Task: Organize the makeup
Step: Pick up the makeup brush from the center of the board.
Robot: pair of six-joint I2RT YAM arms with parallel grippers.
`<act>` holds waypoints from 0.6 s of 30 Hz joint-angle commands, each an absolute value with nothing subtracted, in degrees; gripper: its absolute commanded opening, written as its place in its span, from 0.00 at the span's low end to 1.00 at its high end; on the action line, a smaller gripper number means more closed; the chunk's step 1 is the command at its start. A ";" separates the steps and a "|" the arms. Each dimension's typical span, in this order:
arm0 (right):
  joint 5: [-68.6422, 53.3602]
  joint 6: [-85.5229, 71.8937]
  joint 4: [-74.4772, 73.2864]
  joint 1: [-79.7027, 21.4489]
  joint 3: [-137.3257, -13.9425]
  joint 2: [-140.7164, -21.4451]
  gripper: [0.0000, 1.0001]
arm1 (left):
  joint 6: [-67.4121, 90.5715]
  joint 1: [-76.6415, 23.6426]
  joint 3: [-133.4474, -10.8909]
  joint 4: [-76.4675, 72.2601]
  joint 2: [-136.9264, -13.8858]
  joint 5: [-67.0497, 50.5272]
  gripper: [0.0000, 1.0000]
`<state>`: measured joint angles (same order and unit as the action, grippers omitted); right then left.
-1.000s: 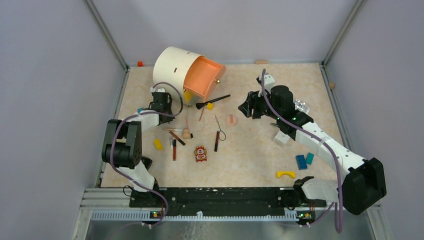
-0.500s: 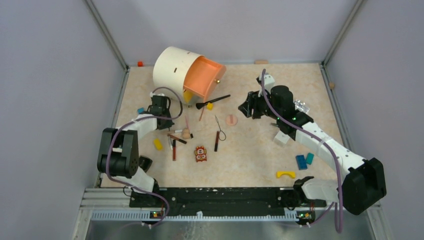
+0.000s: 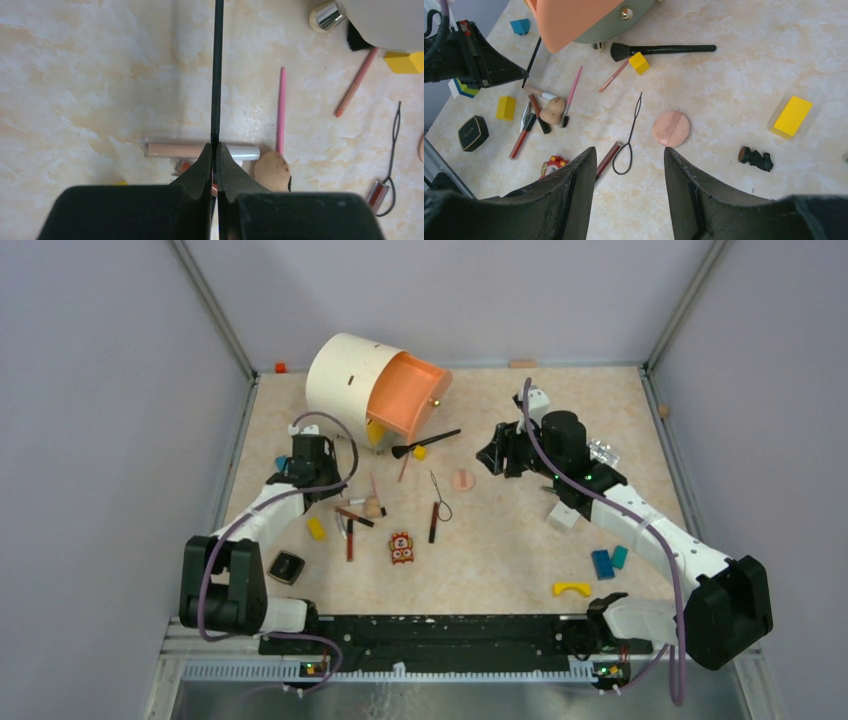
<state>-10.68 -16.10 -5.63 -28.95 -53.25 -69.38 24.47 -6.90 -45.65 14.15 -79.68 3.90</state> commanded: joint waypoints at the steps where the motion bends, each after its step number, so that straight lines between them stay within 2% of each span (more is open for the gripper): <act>1: -11.64 -16.31 -3.50 -28.30 -52.83 -68.03 0.51 | 29.39 -7.24 -42.56 12.95 -74.07 1.16 0.00; 18: -7.49 -19.99 -2.11 -28.30 -52.12 -65.13 0.51 | 36.95 -7.81 -37.90 21.87 -44.92 7.19 0.00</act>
